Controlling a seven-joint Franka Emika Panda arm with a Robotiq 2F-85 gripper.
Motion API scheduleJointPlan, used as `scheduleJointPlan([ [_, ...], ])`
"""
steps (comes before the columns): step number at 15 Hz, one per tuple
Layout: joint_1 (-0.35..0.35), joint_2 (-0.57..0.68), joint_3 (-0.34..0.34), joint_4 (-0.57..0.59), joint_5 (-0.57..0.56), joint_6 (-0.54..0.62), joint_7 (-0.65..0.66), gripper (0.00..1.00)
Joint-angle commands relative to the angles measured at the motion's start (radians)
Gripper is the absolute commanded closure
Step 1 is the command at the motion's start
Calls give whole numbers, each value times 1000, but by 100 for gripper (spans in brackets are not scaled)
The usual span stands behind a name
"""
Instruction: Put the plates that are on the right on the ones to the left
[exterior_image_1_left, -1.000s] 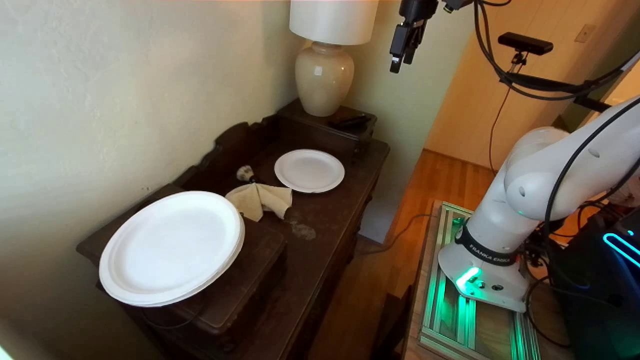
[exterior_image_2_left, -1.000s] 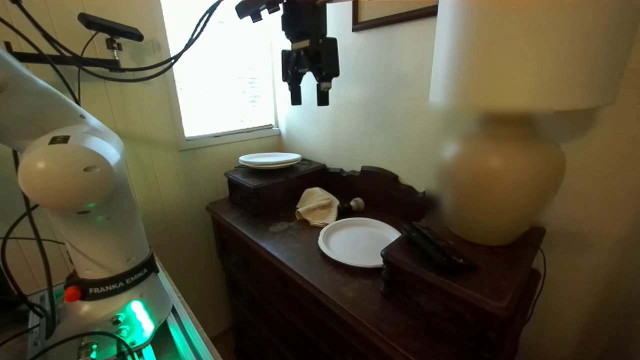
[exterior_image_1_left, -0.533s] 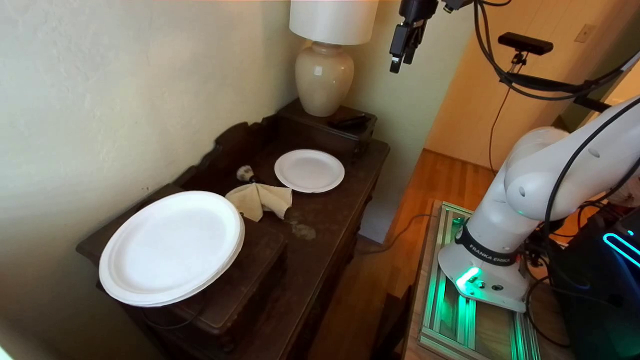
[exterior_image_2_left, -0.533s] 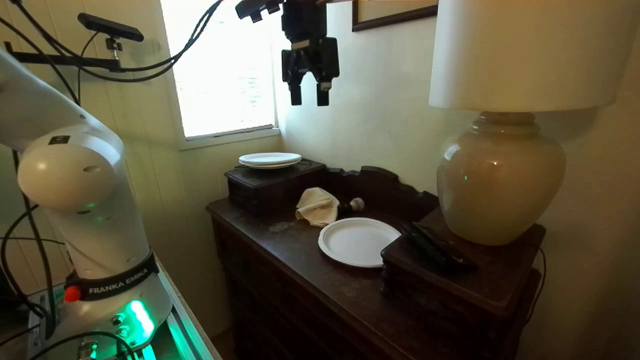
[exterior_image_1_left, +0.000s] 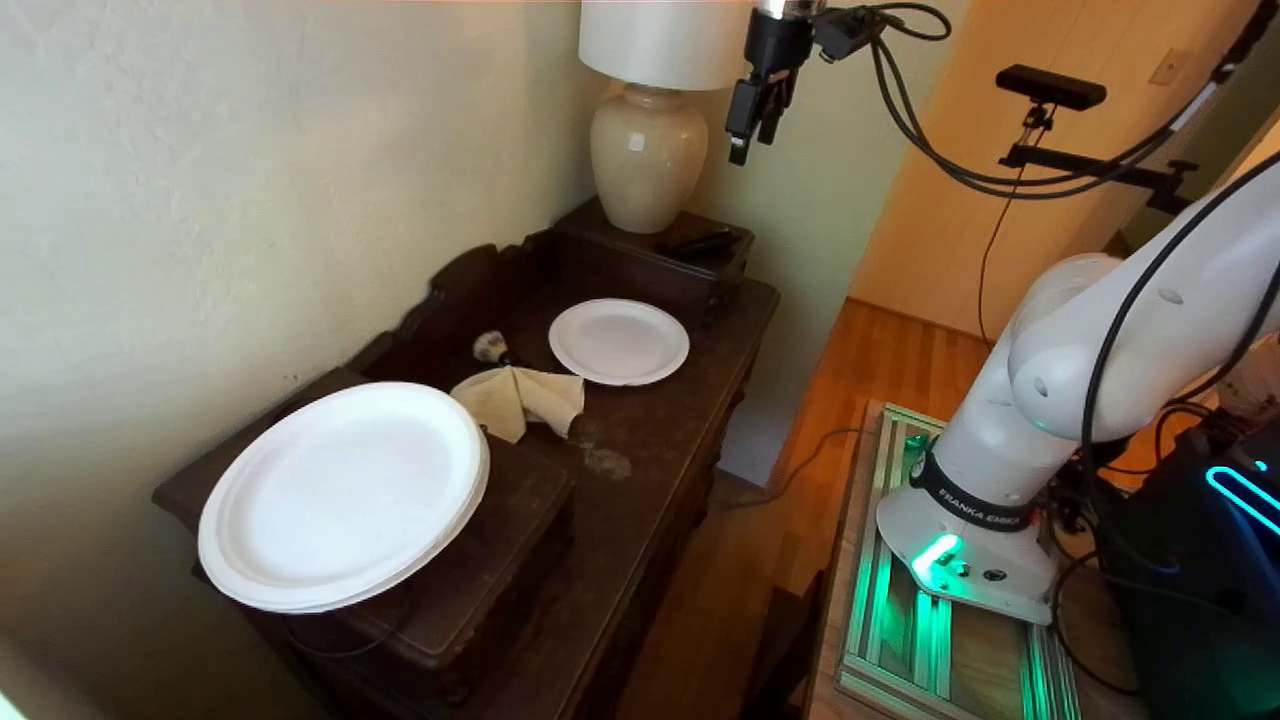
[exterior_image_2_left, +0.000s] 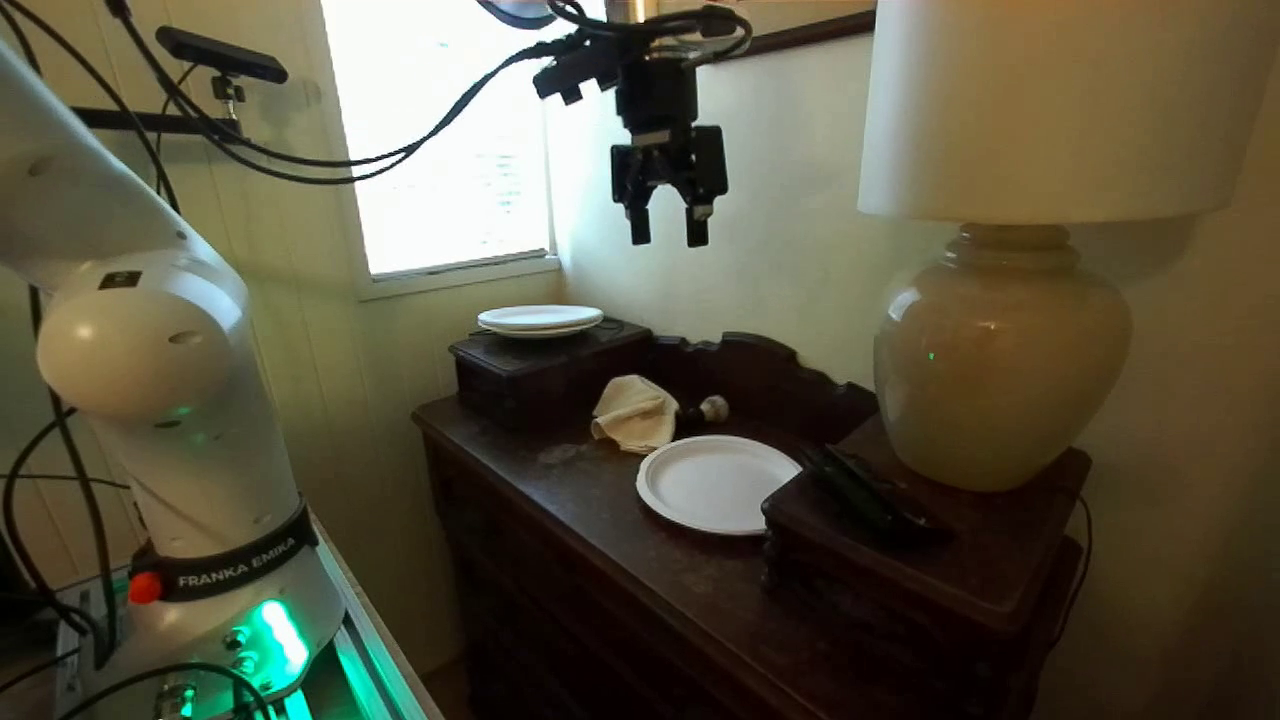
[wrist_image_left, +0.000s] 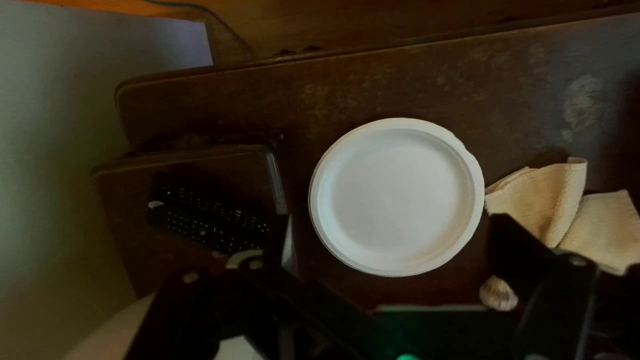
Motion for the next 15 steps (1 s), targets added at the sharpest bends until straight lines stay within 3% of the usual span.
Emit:
scheduleJointPlan([
  [1, 17, 134, -4, 59, 14, 20, -14, 0],
  [3, 34, 189, 2, 62, 46, 30, -18, 0],
  [9, 55, 358, 45, 79, 61, 279, 114, 0],
  [15, 62, 394, 66, 84, 43, 283, 111, 0],
])
